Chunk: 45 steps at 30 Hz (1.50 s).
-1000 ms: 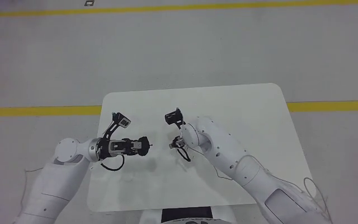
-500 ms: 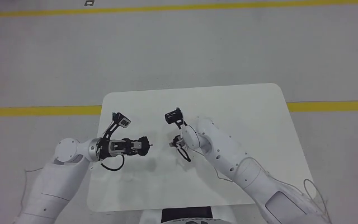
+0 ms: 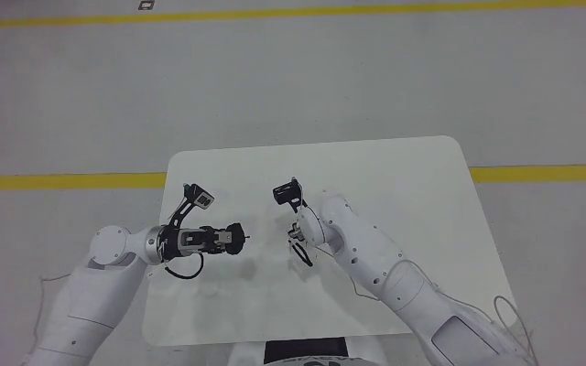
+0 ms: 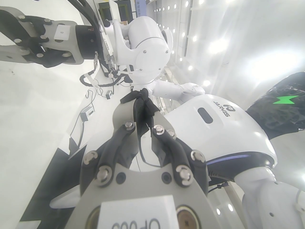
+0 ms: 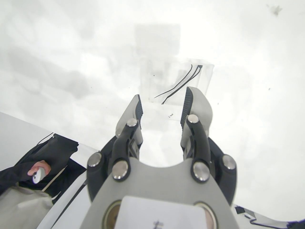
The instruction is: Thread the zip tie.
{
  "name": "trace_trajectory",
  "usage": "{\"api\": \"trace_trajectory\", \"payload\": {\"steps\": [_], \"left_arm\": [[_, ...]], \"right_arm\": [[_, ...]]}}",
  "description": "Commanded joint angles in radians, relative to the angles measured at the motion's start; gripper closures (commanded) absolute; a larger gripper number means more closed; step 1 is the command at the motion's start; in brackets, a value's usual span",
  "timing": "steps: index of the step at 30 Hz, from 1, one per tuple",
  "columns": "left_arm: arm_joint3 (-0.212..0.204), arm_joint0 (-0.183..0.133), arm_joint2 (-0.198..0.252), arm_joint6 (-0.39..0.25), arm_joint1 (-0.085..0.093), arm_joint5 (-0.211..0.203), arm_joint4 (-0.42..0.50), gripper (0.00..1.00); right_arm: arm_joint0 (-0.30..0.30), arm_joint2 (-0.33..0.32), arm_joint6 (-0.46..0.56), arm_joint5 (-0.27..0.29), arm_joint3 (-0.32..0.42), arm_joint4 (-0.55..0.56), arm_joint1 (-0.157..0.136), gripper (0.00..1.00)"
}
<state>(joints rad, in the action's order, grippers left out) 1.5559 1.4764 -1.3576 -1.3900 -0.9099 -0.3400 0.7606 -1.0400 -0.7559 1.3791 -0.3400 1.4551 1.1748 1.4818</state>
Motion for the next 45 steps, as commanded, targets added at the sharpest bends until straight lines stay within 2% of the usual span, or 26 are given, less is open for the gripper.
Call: {"api": "trace_trajectory", "payload": {"steps": [1, 10, 25, 45], "left_arm": [[0.0, 0.0, 0.0, 0.0, 0.0, 0.0, 0.0, 1.0], [0.0, 0.0, 0.0, 0.0, 0.0, 0.0, 0.0, 1.0], [0.0, 0.0, 0.0, 0.0, 0.0, 0.0, 0.0, 1.0], [0.0, 0.0, 0.0, 0.0, 0.0, 0.0, 0.0, 1.0]], "right_arm": [[-0.002, 0.0, -0.001, 0.0, -0.006, 0.005, 0.003, 0.64], [-0.013, 0.0, -0.006, 0.0, -0.047, 0.03, 0.022, 0.71], [-0.016, -0.006, -0.015, 0.0, -0.122, 0.083, 0.058, 0.74], [-0.051, -0.062, 0.011, 0.0, -0.13, 0.252, 0.093, 0.72]]}}
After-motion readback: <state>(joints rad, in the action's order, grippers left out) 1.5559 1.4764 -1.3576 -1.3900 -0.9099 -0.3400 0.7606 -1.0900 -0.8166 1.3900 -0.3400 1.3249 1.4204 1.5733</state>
